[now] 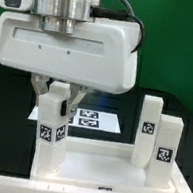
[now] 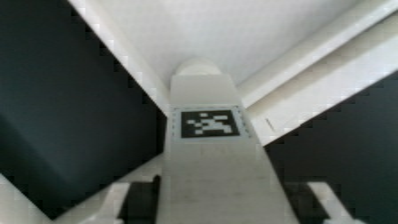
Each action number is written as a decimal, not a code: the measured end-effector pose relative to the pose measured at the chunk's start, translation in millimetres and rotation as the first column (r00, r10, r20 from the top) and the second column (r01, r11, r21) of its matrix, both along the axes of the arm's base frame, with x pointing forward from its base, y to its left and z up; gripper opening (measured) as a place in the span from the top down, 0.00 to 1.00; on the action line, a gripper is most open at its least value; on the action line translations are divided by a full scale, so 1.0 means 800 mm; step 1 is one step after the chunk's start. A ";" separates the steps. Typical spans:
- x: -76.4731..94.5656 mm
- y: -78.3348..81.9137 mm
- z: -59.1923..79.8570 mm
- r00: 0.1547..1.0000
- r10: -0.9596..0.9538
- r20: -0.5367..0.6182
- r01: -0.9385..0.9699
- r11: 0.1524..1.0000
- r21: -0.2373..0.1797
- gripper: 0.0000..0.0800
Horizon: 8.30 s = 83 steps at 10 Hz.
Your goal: Assemble desk
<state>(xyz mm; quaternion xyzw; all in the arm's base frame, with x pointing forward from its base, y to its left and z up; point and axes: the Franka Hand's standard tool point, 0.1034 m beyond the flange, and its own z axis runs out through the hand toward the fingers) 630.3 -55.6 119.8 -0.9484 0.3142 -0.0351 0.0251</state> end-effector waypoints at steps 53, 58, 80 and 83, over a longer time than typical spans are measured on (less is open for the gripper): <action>0.001 0.008 -0.001 0.989 -0.147 0.010 0.147 0.989 -0.012 0.64; -0.003 0.006 -0.003 0.680 -0.733 -0.019 0.732 0.677 0.079 0.64; -0.006 0.021 -0.010 0.940 -0.342 -0.009 0.342 0.939 0.032 0.65; -0.003 0.028 -0.011 0.612 -0.789 -0.063 0.790 0.605 0.099 0.64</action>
Offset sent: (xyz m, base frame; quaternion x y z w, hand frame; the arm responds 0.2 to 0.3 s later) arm -0.0208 0.0076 -0.0144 0.0340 -0.0521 0.5310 0.8451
